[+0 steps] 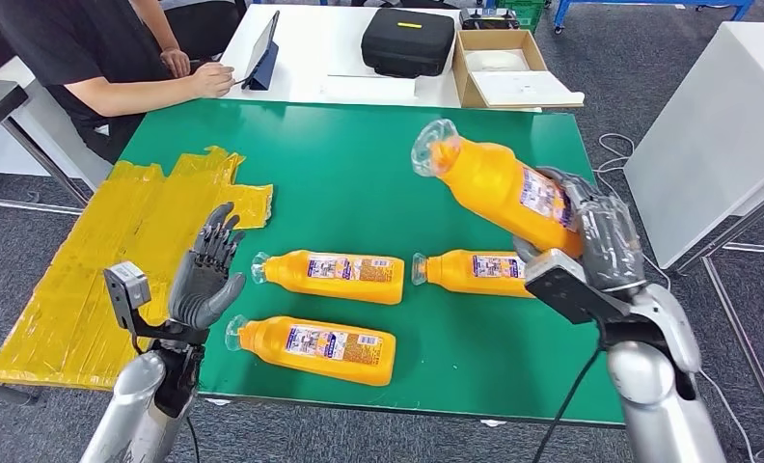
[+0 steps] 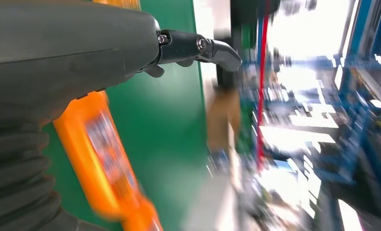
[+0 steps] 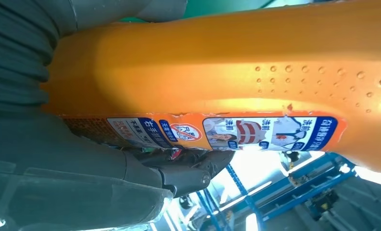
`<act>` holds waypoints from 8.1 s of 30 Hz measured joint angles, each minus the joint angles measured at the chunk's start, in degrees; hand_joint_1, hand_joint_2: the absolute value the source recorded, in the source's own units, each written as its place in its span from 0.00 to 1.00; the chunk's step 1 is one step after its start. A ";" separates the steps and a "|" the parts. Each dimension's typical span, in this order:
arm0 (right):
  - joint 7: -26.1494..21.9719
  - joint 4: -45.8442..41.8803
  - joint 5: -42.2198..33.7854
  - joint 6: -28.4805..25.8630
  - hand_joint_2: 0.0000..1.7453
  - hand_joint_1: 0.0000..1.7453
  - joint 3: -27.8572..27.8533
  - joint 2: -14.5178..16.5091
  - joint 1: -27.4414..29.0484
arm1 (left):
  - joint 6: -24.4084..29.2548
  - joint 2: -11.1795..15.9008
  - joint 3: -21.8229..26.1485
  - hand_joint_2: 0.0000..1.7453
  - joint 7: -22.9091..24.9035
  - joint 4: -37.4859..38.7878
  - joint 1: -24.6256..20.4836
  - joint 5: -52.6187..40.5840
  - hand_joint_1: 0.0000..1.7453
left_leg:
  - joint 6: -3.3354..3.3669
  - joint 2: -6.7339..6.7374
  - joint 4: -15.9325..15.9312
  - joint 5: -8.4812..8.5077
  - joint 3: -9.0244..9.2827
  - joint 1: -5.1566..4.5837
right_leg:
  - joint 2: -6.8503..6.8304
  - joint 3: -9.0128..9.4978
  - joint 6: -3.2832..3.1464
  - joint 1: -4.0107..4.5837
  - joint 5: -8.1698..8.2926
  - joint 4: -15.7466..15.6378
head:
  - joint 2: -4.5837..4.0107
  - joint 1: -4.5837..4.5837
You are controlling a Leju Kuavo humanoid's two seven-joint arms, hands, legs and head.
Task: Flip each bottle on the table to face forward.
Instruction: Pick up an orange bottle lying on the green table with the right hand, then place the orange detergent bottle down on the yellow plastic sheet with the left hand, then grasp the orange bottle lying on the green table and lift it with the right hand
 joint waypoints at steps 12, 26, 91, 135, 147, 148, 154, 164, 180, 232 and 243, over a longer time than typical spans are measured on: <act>3.95 25.28 -1.22 -12.77 1.00 1.00 21.20 18.17 -12.12 | 0.52 -5.23 -6.01 1.00 5.30 9.72 -13.68 17.06 0.00 | -0.32 -0.03 0.01 0.42 -0.30 0.18 | 0.00 -0.33 -0.25 0.11 0.30 0.04 | 0.00 -0.01; 6.41 37.29 -2.93 -12.69 1.00 1.00 25.46 27.39 -15.84 | 3.48 -6.27 -7.18 1.00 6.09 10.22 -14.78 20.34 0.00 | -0.33 -0.02 0.02 0.42 -0.47 0.16 | 0.00 -0.50 -0.24 0.10 0.30 0.04 | 0.00 0.01; 14.55 52.06 -7.58 -6.44 0.75 0.43 33.13 31.63 -26.73 | 6.76 -9.27 -4.20 1.00 9.48 2.45 -11.74 14.27 1.00 | -0.34 0.12 0.04 0.43 -0.51 0.15 | 0.15 -0.67 -0.25 0.09 0.30 0.02 | 0.00 0.01; 3.27 0.29 -1.40 -8.91 0.00 0.00 7.88 7.07 9.03 | 59.22 -2.09 2.89 1.00 -5.71 -2.30 -13.51 -68.99 1.00 | -0.31 -0.14 0.02 0.40 -0.69 0.15 | -0.02 -0.68 -0.18 0.07 0.33 0.01 | 0.00 0.02; 0.28 -1.35 -7.38 -7.31 0.00 0.00 9.01 2.50 9.37 | 59.29 2.03 7.51 1.00 11.44 8.07 -13.52 -101.50 1.00 | -0.30 -0.03 0.02 0.47 -0.68 0.14 | 0.02 -0.68 -0.11 0.06 0.44 0.01 | 0.00 0.01; 0.03 -1.24 -7.69 -7.30 0.00 0.00 9.25 2.26 9.13 | 59.29 2.57 7.03 1.00 12.57 9.04 -13.21 -101.91 1.00 | -0.30 -0.03 0.02 0.47 -0.68 0.14 | 0.02 -0.68 -0.11 0.06 0.44 0.01 | 0.00 0.00; -0.55 -0.51 -8.49 -7.35 0.00 0.00 10.66 1.14 7.90 | 59.27 5.39 3.80 1.00 16.49 15.00 -13.14 -101.78 1.00 | -0.30 -0.04 0.01 0.47 -0.70 0.15 | 0.01 -0.70 -0.11 0.07 0.44 0.01 | 0.00 0.01; -1.28 0.51 -9.15 -6.23 0.00 0.00 14.12 0.54 5.78 | 59.45 7.05 -5.81 1.00 26.60 31.10 -17.64 -102.57 1.00 | -0.30 -0.09 0.03 0.50 -0.71 0.12 | 0.00 -0.70 -0.09 0.06 0.45 0.01 | 0.00 0.01; -0.48 2.15 -7.60 -5.78 0.00 0.00 18.24 1.26 4.36 | 59.10 3.97 -12.12 1.00 32.69 50.21 -25.18 -102.54 0.00 | -0.30 -0.09 0.03 0.50 -0.72 0.14 | 0.00 -0.72 -0.10 0.06 0.46 0.01 | 0.00 0.01; 6.23 27.73 19.43 0.72 1.00 0.00 -5.13 -9.29 5.49 | 24.80 3.87 13.64 0.00 -7.64 28.87 -21.49 -1.50 0.00 | -0.24 -0.14 0.04 0.53 -0.82 0.11 | -0.03 -0.75 -0.13 0.04 0.57 0.01 | 0.00 0.00; 3.30 46.99 20.96 -1.27 1.00 0.00 0.65 -8.10 -11.09 | 24.97 4.49 9.90 0.00 -8.62 28.88 -21.60 1.09 0.00 | -0.17 -0.07 0.05 0.72 -0.82 0.14 | -0.04 -0.77 -0.10 0.05 0.65 0.02 | 0.00 0.01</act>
